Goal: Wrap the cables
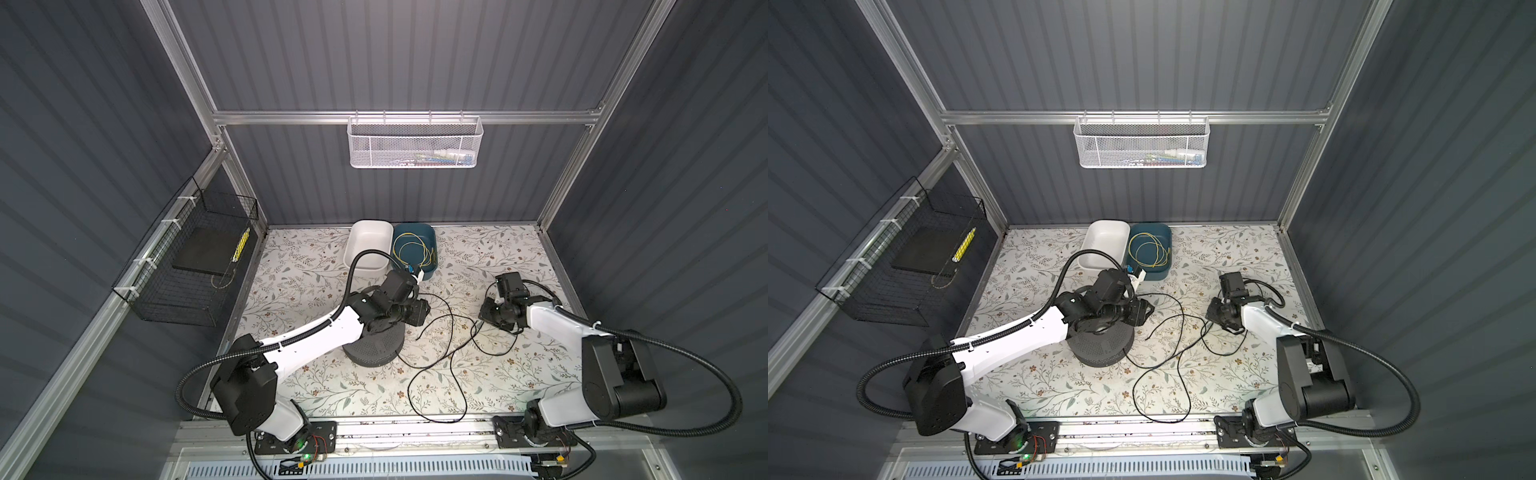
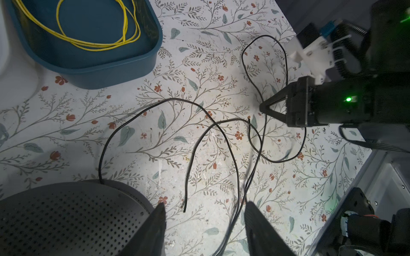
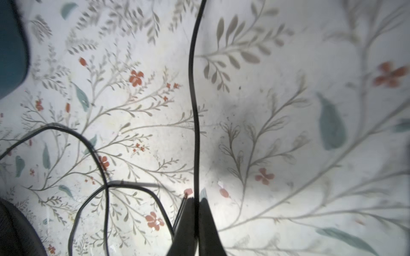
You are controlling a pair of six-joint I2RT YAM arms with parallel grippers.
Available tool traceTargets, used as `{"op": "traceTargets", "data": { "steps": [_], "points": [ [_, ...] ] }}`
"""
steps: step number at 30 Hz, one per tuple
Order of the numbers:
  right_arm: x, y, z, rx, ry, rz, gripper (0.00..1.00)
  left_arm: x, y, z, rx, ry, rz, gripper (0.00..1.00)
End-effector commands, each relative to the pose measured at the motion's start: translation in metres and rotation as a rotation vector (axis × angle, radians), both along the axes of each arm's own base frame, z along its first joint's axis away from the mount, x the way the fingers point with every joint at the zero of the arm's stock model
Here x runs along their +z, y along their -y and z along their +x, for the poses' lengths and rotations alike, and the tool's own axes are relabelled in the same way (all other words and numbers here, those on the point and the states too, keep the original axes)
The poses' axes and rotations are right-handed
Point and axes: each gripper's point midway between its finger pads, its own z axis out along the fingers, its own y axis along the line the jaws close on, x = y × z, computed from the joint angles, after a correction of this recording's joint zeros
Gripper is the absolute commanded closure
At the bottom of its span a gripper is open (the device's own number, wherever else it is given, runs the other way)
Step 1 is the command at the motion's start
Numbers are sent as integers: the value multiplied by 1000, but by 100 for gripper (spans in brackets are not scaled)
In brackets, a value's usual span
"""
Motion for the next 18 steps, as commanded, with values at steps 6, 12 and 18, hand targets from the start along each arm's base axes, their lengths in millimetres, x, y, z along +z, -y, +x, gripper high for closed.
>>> {"op": "traceTargets", "data": {
  "steps": [6, 12, 18],
  "points": [
    [213, 12, 46, 12, 406, -80, 100, 21, -8, 7, 2, 75, 39, 42],
    [324, 26, 61, -25, 599, -115, 100, 25, 1, 4, -29, 61, -2, 42],
    [371, 31, 65, -45, 680, -90, 100, 44, 33, -7, -159, 84, -125, 23]
  ]
}}
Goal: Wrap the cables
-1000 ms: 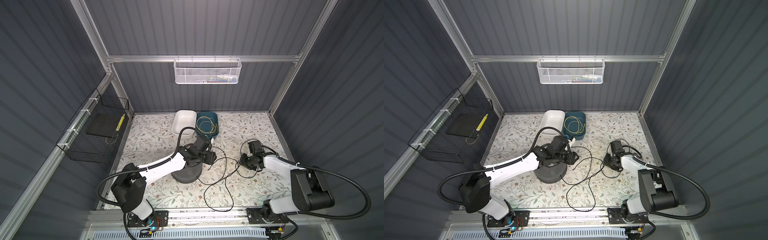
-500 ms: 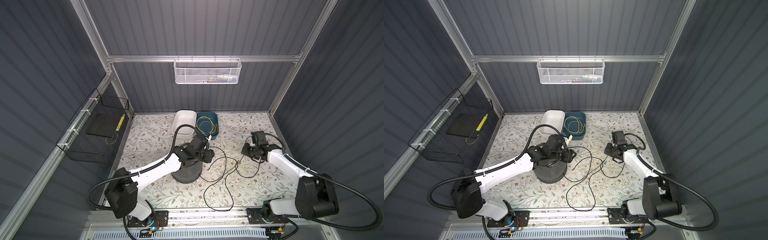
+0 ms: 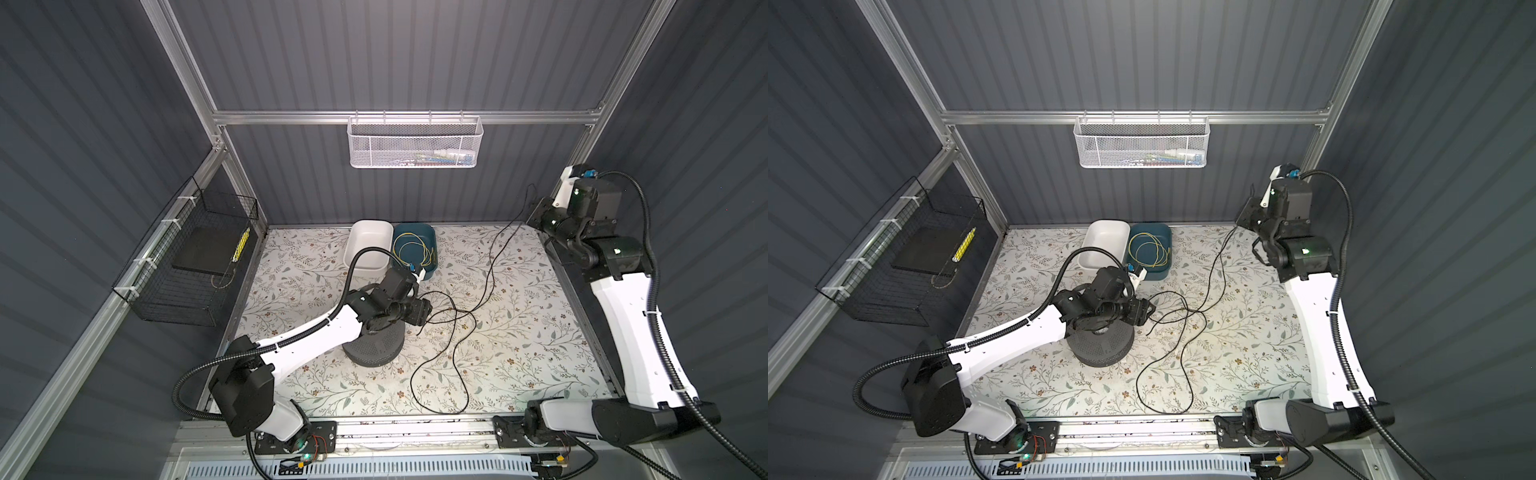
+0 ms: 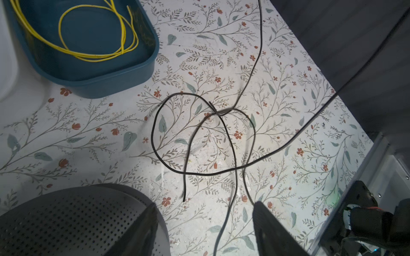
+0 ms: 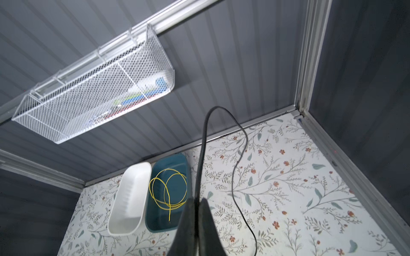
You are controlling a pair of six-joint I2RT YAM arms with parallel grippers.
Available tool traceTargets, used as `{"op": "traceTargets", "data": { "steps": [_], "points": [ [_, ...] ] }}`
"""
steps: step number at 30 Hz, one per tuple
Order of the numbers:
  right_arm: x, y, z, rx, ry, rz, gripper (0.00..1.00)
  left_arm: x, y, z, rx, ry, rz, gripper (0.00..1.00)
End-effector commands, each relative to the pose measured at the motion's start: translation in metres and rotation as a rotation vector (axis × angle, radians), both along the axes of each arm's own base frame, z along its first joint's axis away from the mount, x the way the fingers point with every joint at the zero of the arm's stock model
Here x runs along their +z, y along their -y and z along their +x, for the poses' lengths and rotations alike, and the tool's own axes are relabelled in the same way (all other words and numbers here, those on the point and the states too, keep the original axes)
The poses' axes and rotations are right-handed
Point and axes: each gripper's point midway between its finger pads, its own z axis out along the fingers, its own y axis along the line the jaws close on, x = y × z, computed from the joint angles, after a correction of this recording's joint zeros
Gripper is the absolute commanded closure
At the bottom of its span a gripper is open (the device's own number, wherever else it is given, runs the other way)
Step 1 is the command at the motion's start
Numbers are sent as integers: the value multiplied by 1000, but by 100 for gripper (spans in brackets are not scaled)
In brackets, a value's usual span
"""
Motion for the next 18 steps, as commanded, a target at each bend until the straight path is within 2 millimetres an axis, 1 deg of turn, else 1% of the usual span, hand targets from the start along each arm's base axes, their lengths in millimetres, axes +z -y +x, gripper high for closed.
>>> {"op": "traceTargets", "data": {
  "steps": [1, 3, 5, 7, 8, 9, 11, 12, 13, 14, 15, 17, 18],
  "points": [
    [-7, 0, -1, 6, -57, -19, 100, 37, 34, -5, -124, 73, -136, 20],
    [-7, -3, -2, 18, -56, -2, 100, 43, 53, -8, -188, 115, -177, 14],
    [-7, -7, -4, 36, -53, 17, 100, 40, 77, -10, -254, 174, -187, 10],
    [-6, -8, -5, 41, -51, 25, 100, 29, 101, -12, -315, 208, -169, 6],
    [-5, -9, -6, 46, -50, 27, 100, 22, 113, -12, -335, 231, -150, 2],
    [-5, -10, -7, 51, -50, 29, 100, 16, 122, -10, -347, 252, -138, 1],
    [-1, -11, -11, 58, -43, 33, 100, 8, 140, -1, -345, 285, -142, 1],
    [0, -11, -13, 59, -39, 36, 100, 2, 145, 8, -318, 298, -138, 1],
    [1, -10, -16, 60, -36, 37, 100, -2, 149, 17, -289, 316, -130, 2],
    [2, -10, -18, 61, -34, 36, 100, -13, 152, 24, -271, 319, -111, 4],
    [2, -10, -19, 60, -34, 34, 100, -9, 158, 33, -249, 337, -111, 9],
    [4, -8, -23, 55, -28, 27, 100, -26, 163, 39, -247, 332, -70, 22],
    [5, -5, -24, 50, -25, 25, 100, -32, 162, 41, -240, 330, -56, 31]
  ]
}}
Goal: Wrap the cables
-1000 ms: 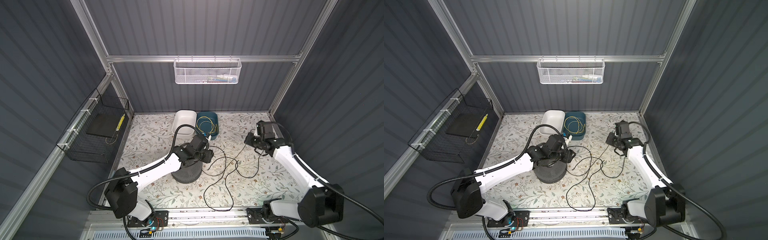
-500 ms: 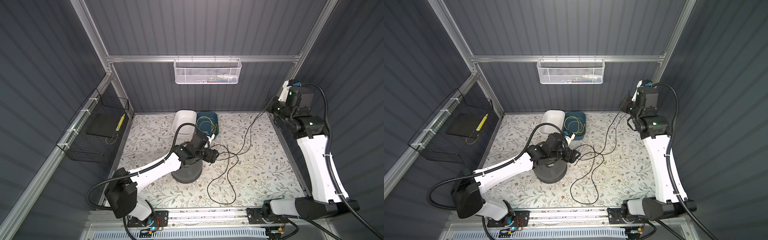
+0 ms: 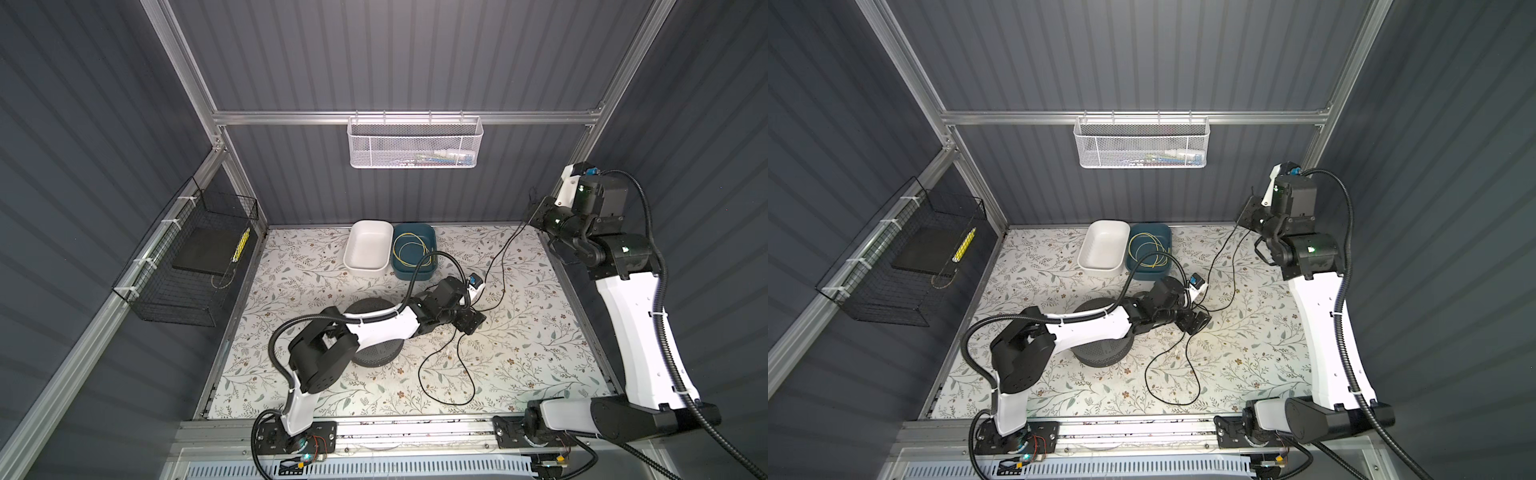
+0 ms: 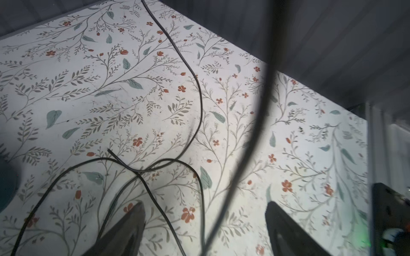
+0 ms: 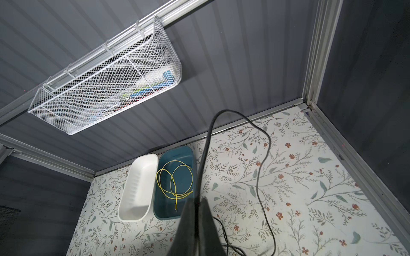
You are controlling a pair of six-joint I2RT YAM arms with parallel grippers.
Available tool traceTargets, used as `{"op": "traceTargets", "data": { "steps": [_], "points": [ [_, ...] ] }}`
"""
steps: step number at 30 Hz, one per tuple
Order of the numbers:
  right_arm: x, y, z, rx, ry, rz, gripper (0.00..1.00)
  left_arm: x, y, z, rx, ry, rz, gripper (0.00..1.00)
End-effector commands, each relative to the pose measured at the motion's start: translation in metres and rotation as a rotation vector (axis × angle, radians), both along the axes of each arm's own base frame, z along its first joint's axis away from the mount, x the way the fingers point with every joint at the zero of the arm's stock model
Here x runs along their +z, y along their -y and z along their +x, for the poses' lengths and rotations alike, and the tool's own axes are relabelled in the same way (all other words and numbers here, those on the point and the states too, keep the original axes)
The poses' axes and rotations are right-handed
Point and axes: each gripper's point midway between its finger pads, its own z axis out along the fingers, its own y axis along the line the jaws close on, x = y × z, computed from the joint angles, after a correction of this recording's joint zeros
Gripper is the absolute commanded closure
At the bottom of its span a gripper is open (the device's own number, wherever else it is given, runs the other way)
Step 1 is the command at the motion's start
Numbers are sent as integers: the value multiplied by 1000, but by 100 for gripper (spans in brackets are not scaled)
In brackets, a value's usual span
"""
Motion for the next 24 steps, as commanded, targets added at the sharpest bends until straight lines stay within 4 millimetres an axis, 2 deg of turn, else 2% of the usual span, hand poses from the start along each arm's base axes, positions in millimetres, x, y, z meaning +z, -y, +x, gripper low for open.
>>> {"op": "traceTargets", "data": {
  "steps": [1, 2, 3, 4, 5, 10, 11, 17, 19, 20, 24],
  "points": [
    [3, 4, -11, -1, 3, 1, 100, 16, 4, 23, 54, 94, -19, 46],
    [3, 7, -11, -9, 3, 2, 100, 11, -2, 27, 90, 100, -6, 67],
    [3, 11, -11, -19, 2, 7, 100, 9, -9, 29, 122, 113, 3, 77],
    [4, 18, -9, -35, 6, 17, 100, -1, -20, 29, 140, 118, 34, 83],
    [6, 22, -8, -46, 14, 25, 100, 0, -27, 28, 149, 134, 56, 88],
    [23, 41, 6, -92, 49, 27, 100, 31, -65, 25, 175, 234, 144, 97],
    [30, 43, 9, -96, 62, 21, 100, 43, -72, 25, 184, 255, 159, 100],
    [60, 53, 25, -129, 121, -67, 100, 120, -99, 16, 196, 341, 148, 100],
    [57, 58, 35, -145, 116, -95, 100, 141, -105, 13, 196, 353, 136, 100],
    [54, 61, 41, -157, 104, -115, 100, 158, -105, 11, 194, 365, 116, 100],
    [50, 77, 60, -230, 111, -178, 100, 190, -111, 2, 171, 357, 89, 100]
  ]
}}
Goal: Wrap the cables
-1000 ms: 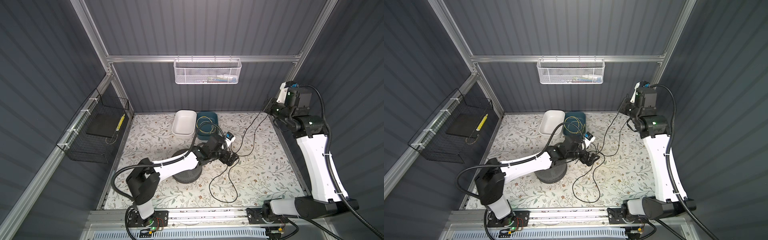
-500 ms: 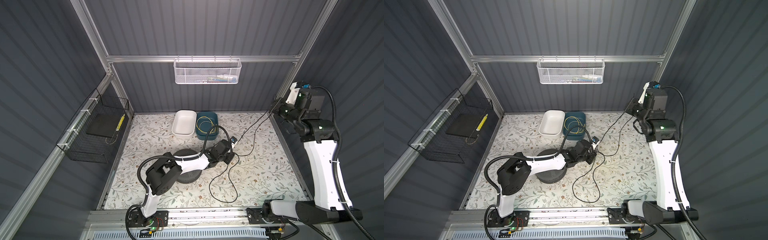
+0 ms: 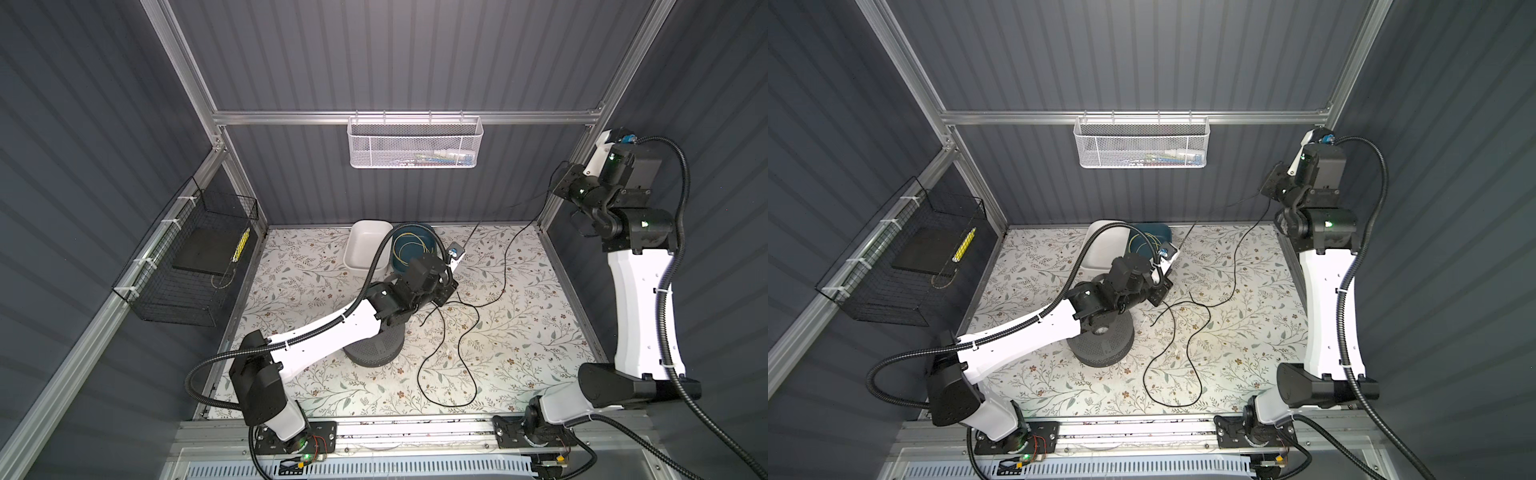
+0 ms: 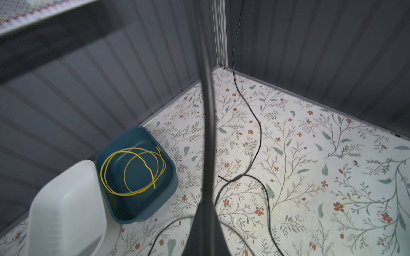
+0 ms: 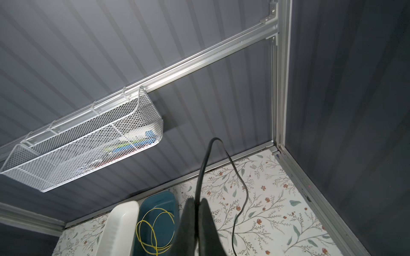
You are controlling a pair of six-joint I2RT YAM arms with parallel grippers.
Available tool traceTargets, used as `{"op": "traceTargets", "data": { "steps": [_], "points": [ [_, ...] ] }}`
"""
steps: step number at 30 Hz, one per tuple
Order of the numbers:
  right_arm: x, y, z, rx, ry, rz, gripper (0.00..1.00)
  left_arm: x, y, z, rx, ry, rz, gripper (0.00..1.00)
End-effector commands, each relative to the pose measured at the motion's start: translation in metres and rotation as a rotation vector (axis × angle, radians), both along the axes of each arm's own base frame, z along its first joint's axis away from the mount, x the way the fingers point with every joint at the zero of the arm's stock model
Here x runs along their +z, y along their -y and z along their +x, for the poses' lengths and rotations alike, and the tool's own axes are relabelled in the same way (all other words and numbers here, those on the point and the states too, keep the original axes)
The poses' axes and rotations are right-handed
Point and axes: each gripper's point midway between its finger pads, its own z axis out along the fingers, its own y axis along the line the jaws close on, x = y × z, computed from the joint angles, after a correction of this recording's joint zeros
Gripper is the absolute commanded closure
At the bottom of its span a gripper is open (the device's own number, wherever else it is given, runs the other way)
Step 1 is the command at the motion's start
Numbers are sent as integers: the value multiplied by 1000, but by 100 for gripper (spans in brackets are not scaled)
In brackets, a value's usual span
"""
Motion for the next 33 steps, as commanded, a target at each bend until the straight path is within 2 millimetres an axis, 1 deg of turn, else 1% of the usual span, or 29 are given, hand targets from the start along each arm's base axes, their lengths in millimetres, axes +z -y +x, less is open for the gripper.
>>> {"op": "traceTargets", "data": {
  "steps": [1, 3, 4, 5, 6, 7, 8, 9, 10, 11, 12, 13, 15, 17, 19, 21, 23, 25, 28, 31, 33],
  "points": [
    [-10, 17, 23, -73, -18, -74, 100, 17, -14, -9, -22, -17, 36, 100],
    [-34, 12, 40, -48, -89, -56, 94, 24, -14, -12, -32, -32, 18, 100],
    [-52, 9, 48, -28, -139, -35, 93, 25, -14, -12, -29, -43, 18, 100],
    [-73, 1, 57, 10, -187, -5, 88, 24, -13, -12, -29, -54, 19, 100],
    [-89, -5, 63, 39, -225, 17, 83, 22, -12, -11, -24, -66, 22, 100],
    [-110, -8, 69, 52, -279, 37, 75, 19, -11, -10, -16, -83, 23, 100],
    [-131, -12, 73, 73, -330, 54, 62, 15, -10, -9, -13, -104, 23, 100],
    [-146, -16, 76, 97, -372, 66, 53, 11, -10, -7, -4, -122, 24, 100],
    [-164, -19, 77, 111, -429, 75, 46, 8, -10, -3, 15, -144, 24, 100],
    [-179, -22, 76, 130, -483, 79, 42, 3, -10, 0, 32, -168, 25, 100],
    [-189, -25, 73, 146, -517, 81, 40, 1, -11, 3, 47, -186, 22, 100],
    [-199, -25, 69, 148, -548, 79, 38, -3, -12, 7, 72, -209, 10, 100],
    [-204, -22, 57, 128, -546, 77, 37, -7, -13, 11, 93, -242, -13, 100],
    [-211, -17, 37, 88, -521, 86, 35, -9, -15, 15, 120, -254, -27, 100],
    [-225, -11, 13, 34, -499, 106, 34, -11, -19, 21, 151, -255, -38, 100],
    [-255, -9, -8, 3, -526, 141, 34, -13, -22, 25, 156, -268, -50, 100],
    [-293, -9, -27, -1, -591, 143, 35, -14, -22, 26, 148, -276, -66, 100],
    [-334, 3, -49, -51, -677, 132, 35, -11, -22, 25, 135, -277, -79, 100],
    [-380, 15, -76, -118, -744, 200, 36, -7, -20, 21, 113, -279, -94, 100],
    [-404, 22, -92, -161, -767, 221, 33, -6, -19, 18, 92, -279, -107, 100],
    [-417, 25, -96, -170, -809, 219, 33, -6, -18, 17, 83, -281, -108, 100]
  ]
}}
